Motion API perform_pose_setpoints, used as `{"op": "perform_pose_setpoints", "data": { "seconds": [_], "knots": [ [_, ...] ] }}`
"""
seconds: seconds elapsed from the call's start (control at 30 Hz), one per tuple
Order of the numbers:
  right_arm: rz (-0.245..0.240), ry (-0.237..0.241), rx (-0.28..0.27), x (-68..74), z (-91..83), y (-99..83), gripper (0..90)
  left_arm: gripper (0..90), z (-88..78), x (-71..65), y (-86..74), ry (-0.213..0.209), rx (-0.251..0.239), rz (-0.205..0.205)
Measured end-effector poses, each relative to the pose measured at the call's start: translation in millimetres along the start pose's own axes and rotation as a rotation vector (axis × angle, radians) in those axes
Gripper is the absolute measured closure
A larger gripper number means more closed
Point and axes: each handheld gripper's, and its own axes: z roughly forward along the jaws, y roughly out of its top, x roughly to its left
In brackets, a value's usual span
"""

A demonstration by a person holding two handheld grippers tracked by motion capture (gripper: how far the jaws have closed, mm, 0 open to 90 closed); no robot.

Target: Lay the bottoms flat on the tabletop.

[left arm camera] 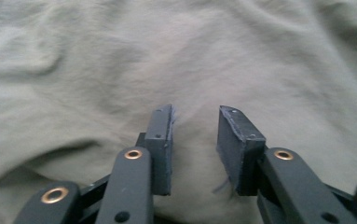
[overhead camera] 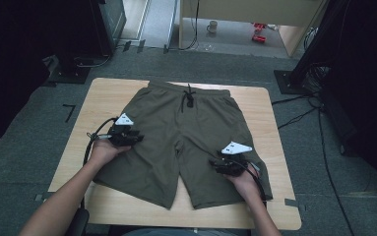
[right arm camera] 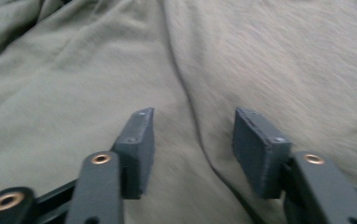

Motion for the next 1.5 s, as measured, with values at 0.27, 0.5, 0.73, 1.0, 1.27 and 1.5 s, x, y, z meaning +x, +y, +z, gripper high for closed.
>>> {"op": "perform_pose_setpoints", "data": {
  "seconds": [0.27,0.5,0.73,1.0,1.27,1.5],
  "knots": [
    [0.011,-0.068,0.011,21.6,3.9,0.4,34.2,67.4,-9.6,-25.2,-17.3,0.082,-0.027,0.04],
    [0.048,-0.111,0.012,40.1,3.4,-1.3,32.0,62.1,-18.7,-37.6,-26.3,0.076,-0.02,-0.001],
    [0.051,-0.102,0.015,66.1,1.2,-5.0,30.5,56.7,-27.6,-44.8,-30.6,0.04,0.017,-0.014],
    [0.011,-0.019,-0.023,60.7,-7.1,3.3,42.1,49.3,-39.8,-37.0,-21.3,0.039,-0.045,-0.052],
    [0.033,0.036,-0.089,21.4,-27.0,34.9,47.7,45.3,-50.7,-22.0,-16.2,0.045,-0.07,-0.065],
    [0.055,0.049,-0.072,-16.7,-28.3,39.9,48.1,44.3,-59.4,-6.6,-12.1,0.07,-0.079,-0.06]
  ]
}}
